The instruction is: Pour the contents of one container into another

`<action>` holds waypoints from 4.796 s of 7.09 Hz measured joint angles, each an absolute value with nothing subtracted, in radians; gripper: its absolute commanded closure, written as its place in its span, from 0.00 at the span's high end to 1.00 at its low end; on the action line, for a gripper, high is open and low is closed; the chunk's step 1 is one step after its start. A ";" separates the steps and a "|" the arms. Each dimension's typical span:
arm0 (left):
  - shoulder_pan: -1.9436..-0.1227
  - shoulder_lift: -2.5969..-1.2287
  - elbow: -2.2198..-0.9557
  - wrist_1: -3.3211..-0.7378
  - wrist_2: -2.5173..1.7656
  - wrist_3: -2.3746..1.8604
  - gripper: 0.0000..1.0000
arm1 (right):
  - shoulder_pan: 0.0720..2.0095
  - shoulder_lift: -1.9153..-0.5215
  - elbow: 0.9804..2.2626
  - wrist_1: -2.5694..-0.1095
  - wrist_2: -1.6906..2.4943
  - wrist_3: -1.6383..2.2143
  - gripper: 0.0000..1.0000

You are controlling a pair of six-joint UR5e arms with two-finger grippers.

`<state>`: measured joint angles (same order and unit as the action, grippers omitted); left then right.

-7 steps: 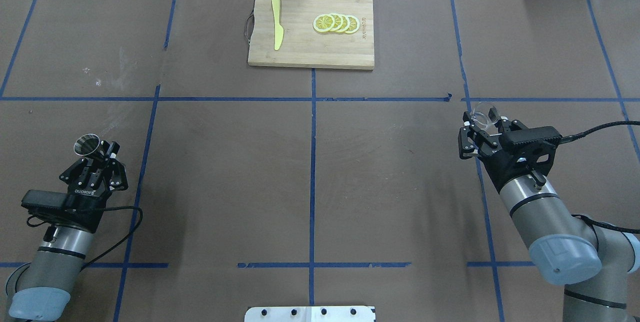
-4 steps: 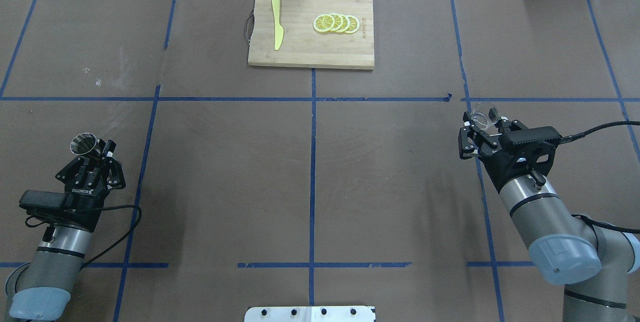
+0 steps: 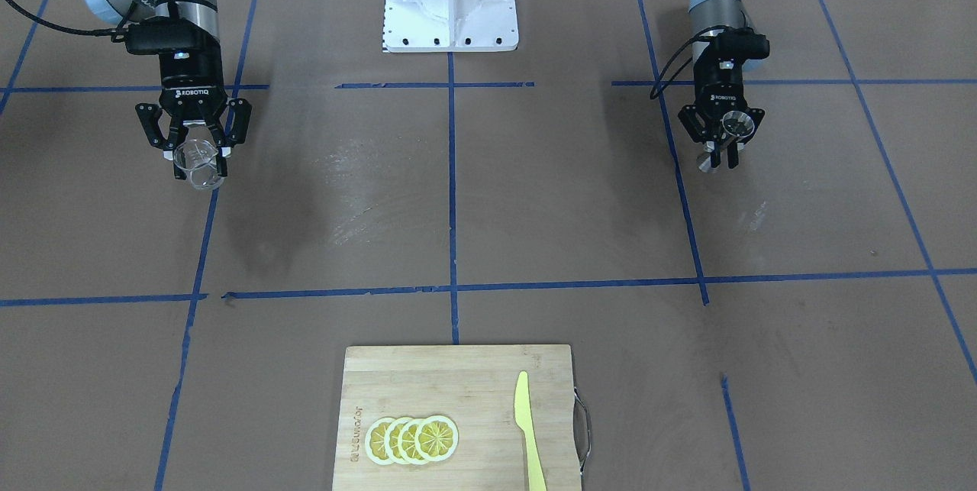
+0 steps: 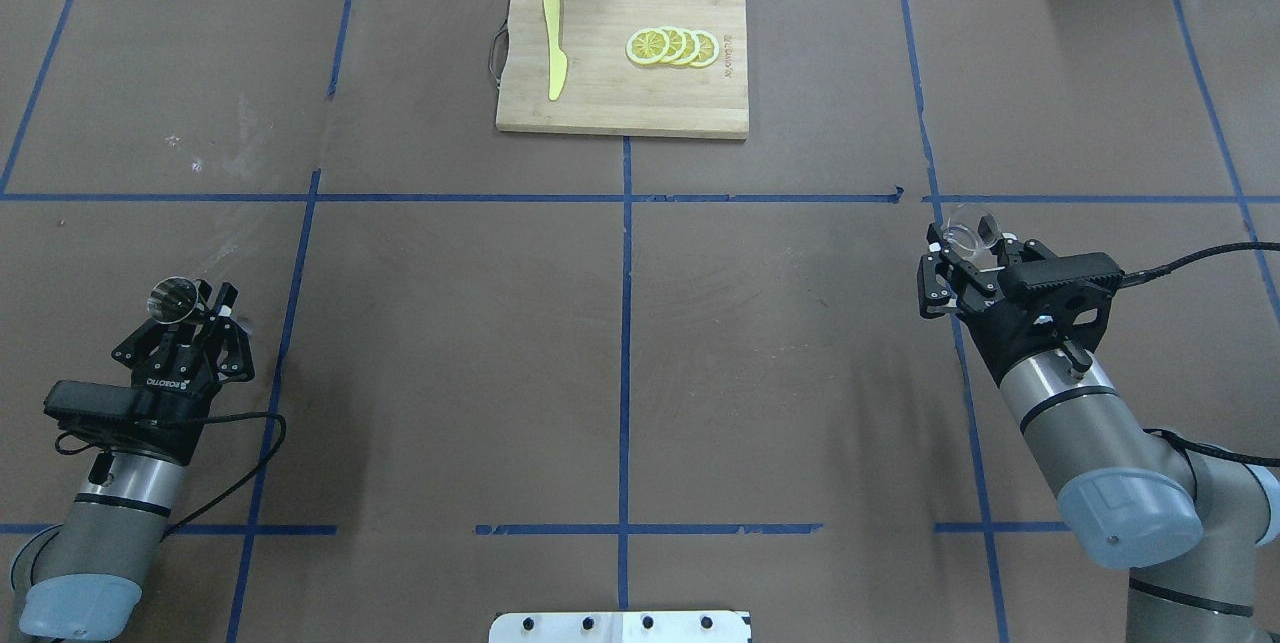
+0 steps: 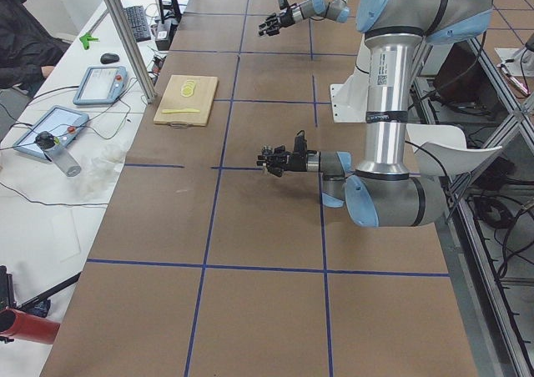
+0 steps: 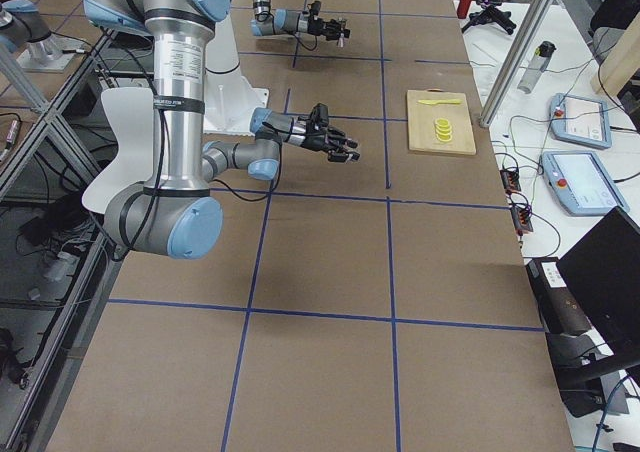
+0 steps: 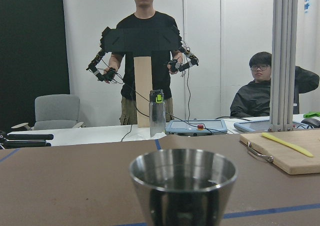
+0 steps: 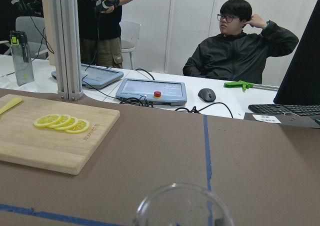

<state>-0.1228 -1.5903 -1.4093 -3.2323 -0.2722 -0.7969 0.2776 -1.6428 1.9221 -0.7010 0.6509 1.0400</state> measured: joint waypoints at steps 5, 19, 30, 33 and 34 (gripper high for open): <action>-0.123 -1.592 -1.408 -3.232 -0.275 -0.797 0.39 | 0.278 -1.643 1.922 -0.701 0.652 1.040 0.00; -0.123 -1.606 -1.397 -3.232 -0.289 -0.798 0.58 | 0.278 -1.643 1.921 -0.701 0.650 1.040 0.00; -0.141 -1.577 -1.506 -3.443 -0.283 -0.523 1.00 | 0.278 -1.643 1.928 -0.701 0.652 1.039 0.00; -0.183 -1.484 -1.577 -3.616 -0.398 -0.335 1.00 | 0.278 -1.643 1.930 -0.701 0.651 1.038 0.00; -0.250 -1.424 -1.609 -3.625 -0.528 -0.327 1.00 | 0.278 -1.643 1.931 -0.701 0.650 1.039 0.00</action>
